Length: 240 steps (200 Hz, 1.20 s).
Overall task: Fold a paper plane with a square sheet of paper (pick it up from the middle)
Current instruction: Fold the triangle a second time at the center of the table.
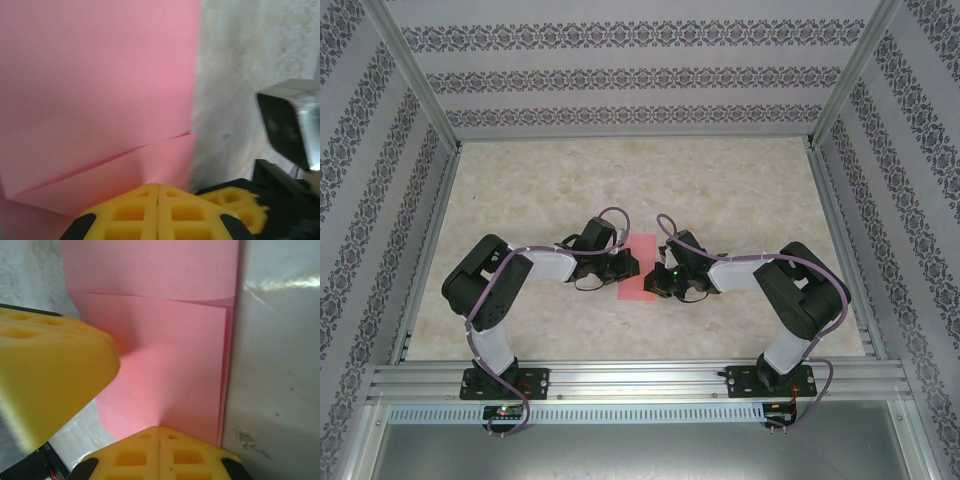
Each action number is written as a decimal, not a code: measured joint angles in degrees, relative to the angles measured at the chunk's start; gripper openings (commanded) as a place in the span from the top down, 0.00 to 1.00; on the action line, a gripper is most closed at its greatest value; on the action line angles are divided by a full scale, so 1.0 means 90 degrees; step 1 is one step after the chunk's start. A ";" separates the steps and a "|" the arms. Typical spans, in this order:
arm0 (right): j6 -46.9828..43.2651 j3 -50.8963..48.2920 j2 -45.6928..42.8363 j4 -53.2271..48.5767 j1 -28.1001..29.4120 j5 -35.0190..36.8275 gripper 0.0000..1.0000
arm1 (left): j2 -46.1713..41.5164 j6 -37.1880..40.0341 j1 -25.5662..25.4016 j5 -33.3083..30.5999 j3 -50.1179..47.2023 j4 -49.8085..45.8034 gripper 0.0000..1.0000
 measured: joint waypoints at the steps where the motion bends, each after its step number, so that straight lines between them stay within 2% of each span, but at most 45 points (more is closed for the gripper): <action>1: 0.0000 0.0007 -0.0002 -0.0017 0.0002 0.0002 1.00 | 0.0002 -0.0002 0.0000 -0.0005 -0.0002 0.0000 0.92; 101: 0.0046 0.0590 0.0255 -0.0444 0.0117 0.0056 1.00 | 0.0102 -0.0007 0.0007 -0.0155 0.0000 -0.0022 0.94; 143: 0.0231 0.0214 0.0340 0.0289 0.0104 -0.0063 1.00 | 0.0095 -0.0007 0.0005 -0.0182 0.0002 -0.0034 0.95; 240: 0.0486 -0.0716 -0.0250 0.0974 0.0109 0.0087 0.99 | 0.0092 -0.0002 -0.0005 -0.0202 0.0027 -0.0092 0.95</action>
